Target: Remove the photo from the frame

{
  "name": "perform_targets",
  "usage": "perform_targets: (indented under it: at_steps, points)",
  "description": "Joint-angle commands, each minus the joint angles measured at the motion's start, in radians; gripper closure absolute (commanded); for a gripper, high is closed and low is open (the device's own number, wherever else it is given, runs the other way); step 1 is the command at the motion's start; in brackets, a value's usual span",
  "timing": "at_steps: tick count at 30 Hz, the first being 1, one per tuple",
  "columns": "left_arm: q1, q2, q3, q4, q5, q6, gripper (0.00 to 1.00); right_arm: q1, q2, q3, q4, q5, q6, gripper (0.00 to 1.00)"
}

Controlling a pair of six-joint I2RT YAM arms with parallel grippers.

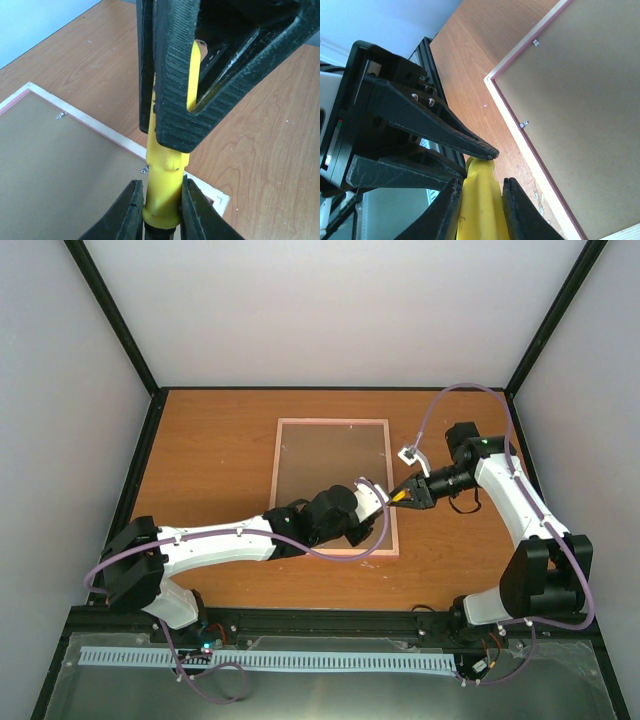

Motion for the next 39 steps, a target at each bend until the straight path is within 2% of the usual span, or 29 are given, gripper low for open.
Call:
perform_targets:
  at_steps: [1,3,4,6,7,8,10,12,15,19,22,30,39]
  points:
    - [0.002,-0.003,0.034,0.031,0.002,0.015,0.99,0.010,-0.004,-0.011,-0.001,-0.030,-0.012,0.86]
    - [0.002,0.002,0.036,0.028,-0.007,0.009,0.99,0.010,-0.006,-0.013,0.000,-0.032,-0.013,0.96]
    - [0.002,0.007,0.040,0.016,-0.022,-0.003,0.93,0.009,-0.007,-0.010,-0.002,-0.035,-0.014,0.97]
    - [0.007,0.020,0.058,-0.028,-0.093,-0.067,0.64,0.006,-0.017,-0.010,0.014,-0.029,0.005,0.97]
    - [0.016,0.028,0.066,-0.060,-0.127,-0.119,0.53,0.004,-0.027,-0.011,0.038,-0.015,0.026,0.97]
    - [0.037,0.032,0.074,-0.102,-0.144,-0.174,0.47,-0.002,-0.036,-0.013,0.064,0.008,0.055,0.97]
    - [0.105,0.039,0.087,-0.219,-0.113,-0.329,0.43,-0.014,-0.062,-0.018,0.126,0.071,0.115,0.97]
    - [0.194,0.038,0.086,-0.319,-0.058,-0.454,0.42,-0.026,-0.086,-0.023,0.181,0.136,0.165,0.97]
    - [0.314,0.015,0.043,-0.434,-0.051,-0.600,0.41,-0.032,-0.114,-0.036,0.234,0.214,0.210,0.97]
    - [0.488,-0.041,-0.080,-0.469,0.016,-0.689,0.43,-0.033,-0.128,-0.052,0.251,0.239,0.225,0.97]
    - [0.566,-0.084,-0.153,-0.470,0.047,-0.707,0.44,-0.033,-0.133,-0.064,0.254,0.253,0.221,0.97]
    - [0.610,-0.067,-0.243,-0.462,0.118,-0.696,0.47,-0.033,-0.140,-0.081,0.277,0.305,0.211,0.97]
    - [0.610,-0.031,-0.286,-0.432,0.121,-0.700,0.58,-0.033,-0.129,-0.073,0.284,0.297,0.215,0.97]
